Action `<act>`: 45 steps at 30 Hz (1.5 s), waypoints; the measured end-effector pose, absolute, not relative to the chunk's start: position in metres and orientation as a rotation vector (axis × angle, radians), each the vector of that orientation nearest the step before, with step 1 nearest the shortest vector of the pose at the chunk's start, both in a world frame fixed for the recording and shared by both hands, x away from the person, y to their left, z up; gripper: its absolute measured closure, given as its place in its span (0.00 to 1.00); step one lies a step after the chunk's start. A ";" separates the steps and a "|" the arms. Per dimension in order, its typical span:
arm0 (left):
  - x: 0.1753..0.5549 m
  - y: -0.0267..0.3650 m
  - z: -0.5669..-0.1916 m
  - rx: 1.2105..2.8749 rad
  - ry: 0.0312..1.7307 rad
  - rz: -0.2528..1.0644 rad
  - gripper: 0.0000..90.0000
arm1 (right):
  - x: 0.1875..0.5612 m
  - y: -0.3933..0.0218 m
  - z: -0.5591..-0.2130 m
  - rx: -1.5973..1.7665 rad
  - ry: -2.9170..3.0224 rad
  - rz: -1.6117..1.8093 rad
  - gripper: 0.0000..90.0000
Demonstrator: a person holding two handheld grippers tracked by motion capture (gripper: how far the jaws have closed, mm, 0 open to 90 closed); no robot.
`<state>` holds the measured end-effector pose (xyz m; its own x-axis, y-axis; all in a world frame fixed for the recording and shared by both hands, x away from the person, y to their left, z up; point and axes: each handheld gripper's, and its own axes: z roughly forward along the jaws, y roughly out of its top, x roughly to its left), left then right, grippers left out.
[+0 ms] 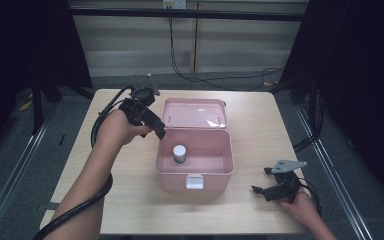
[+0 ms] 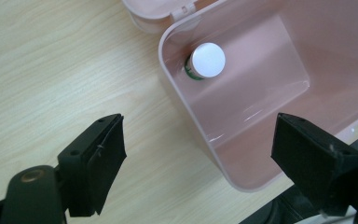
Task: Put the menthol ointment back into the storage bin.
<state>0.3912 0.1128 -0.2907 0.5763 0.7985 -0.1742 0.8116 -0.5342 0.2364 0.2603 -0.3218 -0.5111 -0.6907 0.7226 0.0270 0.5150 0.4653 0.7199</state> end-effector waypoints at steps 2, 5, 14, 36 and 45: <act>0.391 0.117 -0.291 2.513 1.331 -0.056 0.19 | 0.260 -0.322 -0.511 1.058 2.435 1.052 0.13; 0.390 0.123 -0.291 2.501 1.345 -0.062 0.20 | 0.260 -0.322 -0.511 1.058 2.433 1.053 0.13; 0.388 0.135 -0.288 2.468 1.345 -0.041 0.20 | 0.260 -0.322 -0.511 1.058 2.433 1.053 0.13; 0.373 0.184 -0.348 2.360 1.289 -0.034 0.21 | 0.260 -0.322 -0.511 1.059 2.435 1.052 0.13; 0.362 0.196 -0.392 2.317 1.285 -0.073 0.20 | 0.260 -0.322 -0.511 1.061 2.435 1.051 0.13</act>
